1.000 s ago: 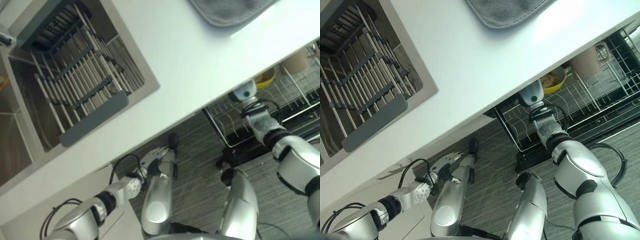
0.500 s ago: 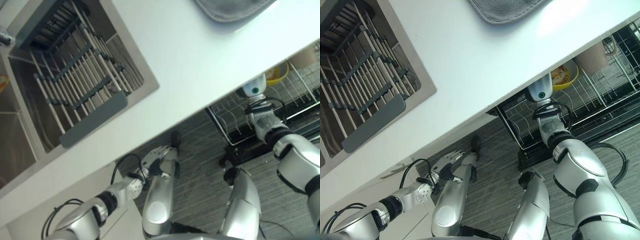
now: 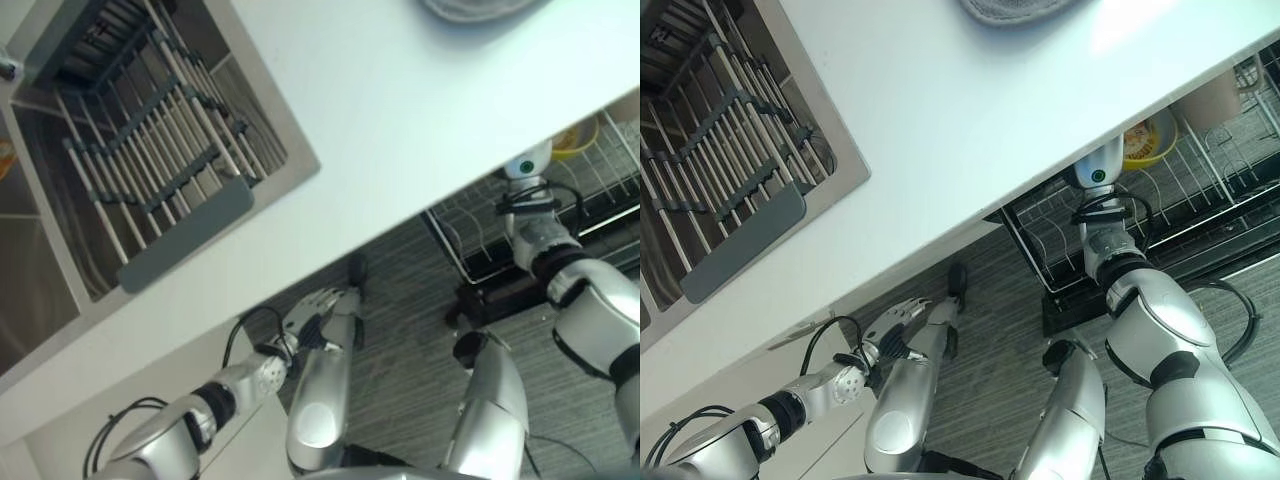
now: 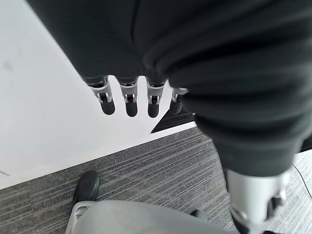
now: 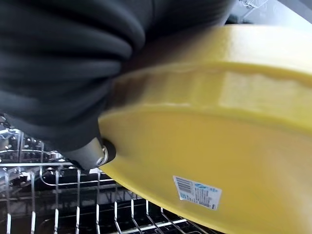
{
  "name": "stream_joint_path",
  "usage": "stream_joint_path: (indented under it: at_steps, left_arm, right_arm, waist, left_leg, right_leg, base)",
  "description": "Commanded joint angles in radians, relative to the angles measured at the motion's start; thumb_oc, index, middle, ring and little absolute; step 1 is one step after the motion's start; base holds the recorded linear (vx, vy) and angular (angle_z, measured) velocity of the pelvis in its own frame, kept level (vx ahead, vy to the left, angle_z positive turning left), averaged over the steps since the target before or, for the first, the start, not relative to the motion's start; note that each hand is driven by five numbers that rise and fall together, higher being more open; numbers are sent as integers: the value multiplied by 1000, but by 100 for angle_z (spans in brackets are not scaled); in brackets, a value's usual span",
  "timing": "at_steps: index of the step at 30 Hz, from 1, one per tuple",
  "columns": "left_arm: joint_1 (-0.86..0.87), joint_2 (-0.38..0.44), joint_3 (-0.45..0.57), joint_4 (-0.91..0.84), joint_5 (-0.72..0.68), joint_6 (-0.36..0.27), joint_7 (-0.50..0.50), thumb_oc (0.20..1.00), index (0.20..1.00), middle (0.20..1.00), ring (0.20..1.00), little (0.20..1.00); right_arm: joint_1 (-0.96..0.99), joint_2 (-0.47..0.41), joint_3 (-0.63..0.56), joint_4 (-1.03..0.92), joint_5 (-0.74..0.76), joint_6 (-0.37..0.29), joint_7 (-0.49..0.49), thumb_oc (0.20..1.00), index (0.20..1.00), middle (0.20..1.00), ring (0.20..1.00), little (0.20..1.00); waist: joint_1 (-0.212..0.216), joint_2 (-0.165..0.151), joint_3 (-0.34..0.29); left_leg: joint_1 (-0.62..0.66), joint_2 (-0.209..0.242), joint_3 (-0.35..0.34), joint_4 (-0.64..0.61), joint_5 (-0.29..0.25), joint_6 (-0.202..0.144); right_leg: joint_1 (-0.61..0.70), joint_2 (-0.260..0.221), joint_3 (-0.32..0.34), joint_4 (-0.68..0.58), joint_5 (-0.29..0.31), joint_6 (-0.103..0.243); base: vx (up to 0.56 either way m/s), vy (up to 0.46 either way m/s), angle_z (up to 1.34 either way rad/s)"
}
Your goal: Place the dishes in the dishwasher.
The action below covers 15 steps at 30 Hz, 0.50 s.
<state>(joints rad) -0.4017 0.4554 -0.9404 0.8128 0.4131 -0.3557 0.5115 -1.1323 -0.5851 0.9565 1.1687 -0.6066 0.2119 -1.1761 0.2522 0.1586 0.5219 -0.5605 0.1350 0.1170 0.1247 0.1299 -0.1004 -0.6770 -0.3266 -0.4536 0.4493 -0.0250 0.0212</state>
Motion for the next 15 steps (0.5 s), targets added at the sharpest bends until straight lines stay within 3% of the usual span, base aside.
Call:
stream_joint_path:
  at_steps: [1,2,7,10,12,15]
  left_arm:
    - [9,-2,-23,-54,6,-22,23,1000,1000,1000,1000,1000]
    - [10,4,-22,-67,2,-18,18,1000,1000,1000,1000,1000]
    - [8,2,-27,-77,-2,-7,7,1000,1000,1000,1000,1000]
    - [8,4,-24,-85,-11,-6,0,1000,1000,1000,1000,1000]
    - [3,3,-20,-110,-30,16,-18,1000,1000,1000,1000,1000]
    - [-17,-2,-18,-137,-64,51,-47,1000,1000,1000,1000,1000]
  right_arm:
    - [-228,-17,-6,22,39,1,-16,567,567,567,567,567]
    - [-225,-17,-12,24,52,6,34,1000,1000,1000,1000,1000]
    - [-205,3,-21,40,79,-42,94,1000,1000,1000,1000,1000]
    - [-190,19,-37,38,175,-103,188,1000,1000,1000,1000,1000]
    - [-152,46,-76,33,352,-197,407,1000,1000,1000,1000,1000]
    - [-111,92,-128,42,498,-206,573,1000,1000,1000,1000,1000]
  waist:
    - [36,26,-2]
    - [36,28,-2]
    - [39,29,-2]
    - [39,30,-2]
    - [35,30,-2]
    - [26,33,-2]
  left_leg:
    - [-62,-83,62,28,-12,68]
    - [-69,-85,60,33,-13,69]
    - [-76,-86,55,28,-12,65]
    - [-75,-85,52,27,-14,65]
    - [-69,-83,53,18,-13,64]
    - [-63,-76,60,7,-8,63]
  right_leg:
    - [99,13,9,56,-36,115]
    - [92,13,10,60,-37,113]
    - [86,13,13,54,-33,116]
    - [85,12,14,55,-32,115]
    - [87,14,17,49,-32,114]
    - [83,14,20,49,-32,111]
  base:
    - [0,0,0]
    - [0,0,0]
    - [5,-7,0]
    - [10,-1,0]
    - [15,1,0]
    - [10,11,0]
